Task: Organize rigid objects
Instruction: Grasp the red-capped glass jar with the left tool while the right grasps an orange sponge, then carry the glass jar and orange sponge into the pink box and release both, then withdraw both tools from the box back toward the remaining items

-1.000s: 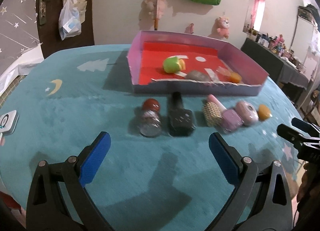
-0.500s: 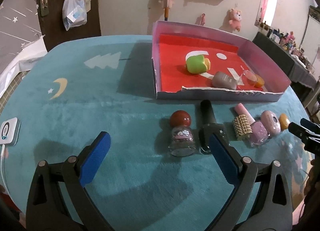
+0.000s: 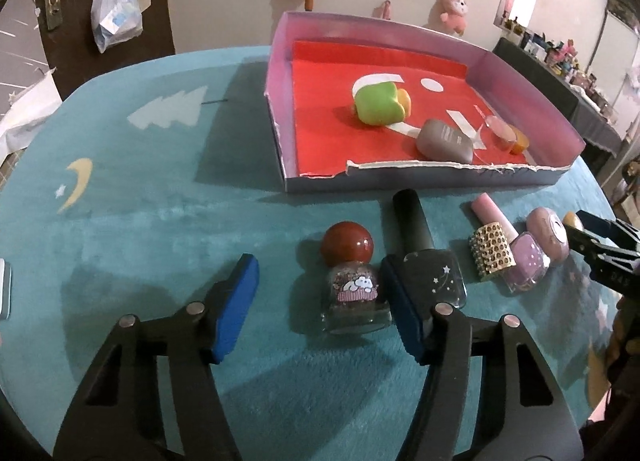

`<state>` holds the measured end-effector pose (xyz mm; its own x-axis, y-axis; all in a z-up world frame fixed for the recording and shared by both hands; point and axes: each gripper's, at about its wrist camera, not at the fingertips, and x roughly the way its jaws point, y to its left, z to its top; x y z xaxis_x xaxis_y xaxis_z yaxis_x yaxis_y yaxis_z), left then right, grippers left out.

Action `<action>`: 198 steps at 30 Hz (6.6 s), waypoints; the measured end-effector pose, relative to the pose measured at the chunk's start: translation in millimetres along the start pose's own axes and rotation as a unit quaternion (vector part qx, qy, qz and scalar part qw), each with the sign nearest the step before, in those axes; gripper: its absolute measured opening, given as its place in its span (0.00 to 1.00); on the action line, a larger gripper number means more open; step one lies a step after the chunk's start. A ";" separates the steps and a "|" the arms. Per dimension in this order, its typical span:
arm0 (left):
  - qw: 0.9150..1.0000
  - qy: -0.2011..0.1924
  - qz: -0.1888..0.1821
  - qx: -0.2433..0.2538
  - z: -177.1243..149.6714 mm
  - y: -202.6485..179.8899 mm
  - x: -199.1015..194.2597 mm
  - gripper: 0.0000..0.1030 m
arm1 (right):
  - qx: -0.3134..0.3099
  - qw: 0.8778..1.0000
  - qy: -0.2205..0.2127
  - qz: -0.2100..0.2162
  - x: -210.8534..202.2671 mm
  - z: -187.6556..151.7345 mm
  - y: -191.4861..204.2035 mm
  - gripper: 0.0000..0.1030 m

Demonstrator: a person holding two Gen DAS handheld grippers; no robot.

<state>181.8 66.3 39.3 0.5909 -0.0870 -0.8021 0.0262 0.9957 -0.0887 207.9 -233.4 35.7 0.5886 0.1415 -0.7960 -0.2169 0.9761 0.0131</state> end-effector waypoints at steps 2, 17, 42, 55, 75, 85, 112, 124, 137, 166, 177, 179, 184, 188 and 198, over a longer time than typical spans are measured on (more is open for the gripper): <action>1.000 -0.001 -0.004 -0.001 0.3 0.1 0.7 0.57 | -0.005 1.000 -0.003 0.005 -1.2 -0.6 1.8 0.65; 0.999 0.001 -0.039 0.017 -1.4 -10.2 -4.6 0.28 | -0.017 0.999 -0.015 0.036 -8.5 -4.5 5.2 0.39; 0.995 -0.045 -0.081 0.047 49.1 -35.4 -35.4 0.28 | -0.054 0.993 -0.067 0.085 -51.3 46.9 20.6 0.39; 0.995 0.030 -0.069 0.071 97.1 -44.6 19.3 0.28 | -0.056 0.994 0.037 0.081 1.6 98.3 24.7 0.39; 0.989 0.097 -0.057 0.097 107.2 -54.4 54.7 0.28 | -0.076 0.983 0.161 0.038 53.2 113.9 36.9 0.39; 0.988 0.104 -0.057 0.097 105.7 -48.5 61.9 0.28 | -0.081 0.982 0.166 0.030 57.8 110.9 37.6 0.39; 0.989 0.097 -0.063 0.093 105.4 -49.8 61.6 0.29 | -0.081 0.981 0.169 0.041 60.1 109.1 35.5 0.42; 0.992 0.044 -0.059 0.105 105.1 -58.8 25.7 0.63 | -0.073 0.984 0.149 0.062 36.9 111.0 32.1 0.51; 0.996 -0.058 -0.029 0.060 65.0 -59.0 -57.1 0.75 | -0.053 0.992 0.027 0.109 -66.5 91.5 27.5 0.72; 0.994 -0.103 -0.024 0.034 -50.1 -64.3 -51.3 0.86 | -0.003 0.994 -0.102 0.050 -99.7 -47.8 20.8 1.00; 0.994 -0.099 -0.029 0.029 -53.2 -62.1 -37.2 0.86 | 0.016 0.996 -0.087 0.032 -64.4 -55.1 17.2 1.00; 0.994 -0.099 -0.028 0.032 -53.6 -63.2 -37.3 0.86 | 0.019 0.996 -0.085 0.030 -63.3 -55.4 16.2 1.00; 0.994 -0.097 -0.031 0.037 -53.7 -64.7 -36.3 0.86 | 0.029 0.997 -0.073 0.022 -56.2 -60.6 14.4 1.00; 0.995 -0.091 -0.032 0.034 -53.2 -63.9 -34.4 0.86 | 0.043 0.996 -0.071 0.030 -55.8 -60.6 9.5 1.00; 0.996 -0.082 -0.032 0.031 -52.7 -63.0 -31.5 0.86 | 0.056 0.996 -0.061 0.041 -51.5 -61.0 4.6 1.00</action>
<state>119.1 4.7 39.1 0.7104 -0.1497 -0.6877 0.1150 0.9887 -0.0964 129.1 -246.3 39.8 0.6638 0.2333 -0.7106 -0.1837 0.9719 0.1474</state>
